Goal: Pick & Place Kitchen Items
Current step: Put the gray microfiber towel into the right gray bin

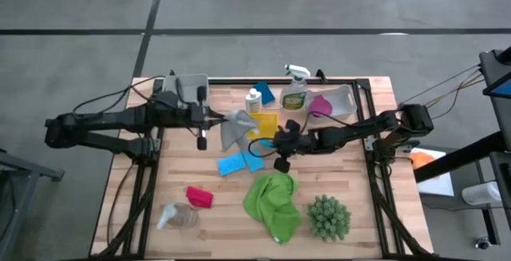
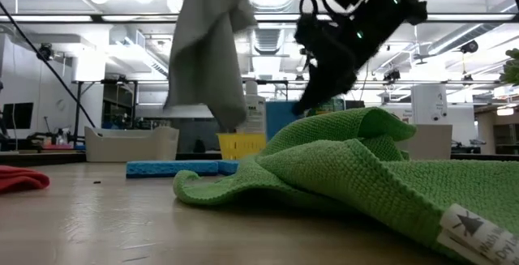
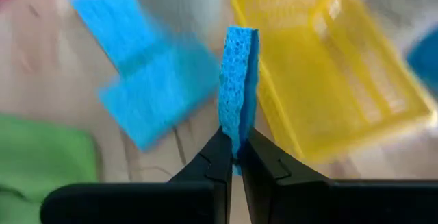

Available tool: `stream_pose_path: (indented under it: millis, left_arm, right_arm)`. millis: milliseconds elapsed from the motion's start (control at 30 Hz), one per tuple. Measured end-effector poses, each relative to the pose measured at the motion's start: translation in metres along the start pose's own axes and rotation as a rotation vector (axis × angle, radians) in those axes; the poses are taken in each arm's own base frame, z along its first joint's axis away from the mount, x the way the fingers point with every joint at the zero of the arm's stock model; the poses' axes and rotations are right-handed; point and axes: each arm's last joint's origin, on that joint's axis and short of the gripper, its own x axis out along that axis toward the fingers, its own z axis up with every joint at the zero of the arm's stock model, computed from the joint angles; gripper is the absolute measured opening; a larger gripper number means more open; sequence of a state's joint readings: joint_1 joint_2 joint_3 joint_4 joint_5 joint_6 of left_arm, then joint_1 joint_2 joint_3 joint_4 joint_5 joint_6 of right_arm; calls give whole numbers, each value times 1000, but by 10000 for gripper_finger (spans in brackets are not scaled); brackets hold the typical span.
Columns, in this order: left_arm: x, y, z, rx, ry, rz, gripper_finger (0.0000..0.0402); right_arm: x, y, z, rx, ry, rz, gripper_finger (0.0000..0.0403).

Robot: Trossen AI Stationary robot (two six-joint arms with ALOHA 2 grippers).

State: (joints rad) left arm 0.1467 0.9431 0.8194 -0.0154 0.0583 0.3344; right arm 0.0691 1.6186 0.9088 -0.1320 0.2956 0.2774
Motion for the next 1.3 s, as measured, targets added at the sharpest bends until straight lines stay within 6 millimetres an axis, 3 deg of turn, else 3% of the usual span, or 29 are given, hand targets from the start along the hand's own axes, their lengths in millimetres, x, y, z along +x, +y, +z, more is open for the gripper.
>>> stream_pose_path:
  millis: [200,333,700,833,1133,1300]
  left_arm:
    - [2,0,2,-4,-13,-23,0]
    - [0,2,7,-13,-47,-11,0]
    - [2,0,11,-6,-159,-66,0]
    - [2,-3,11,15,-278,-115,0]
    - [6,-6,3,-16,-356,-132,0]
    - [29,-8,-5,-29,-364,-162,0]
  right_arm:
    - [-11,9,6,-4,-59,39,25]
    - [-17,9,6,11,-57,36,56]
    - [-54,-5,4,69,-38,-39,253]
    - [-62,-6,-4,66,-80,-84,300]
    - [-64,-7,-17,102,-147,-129,315]
    - [-69,-1,-15,75,-183,-116,315]
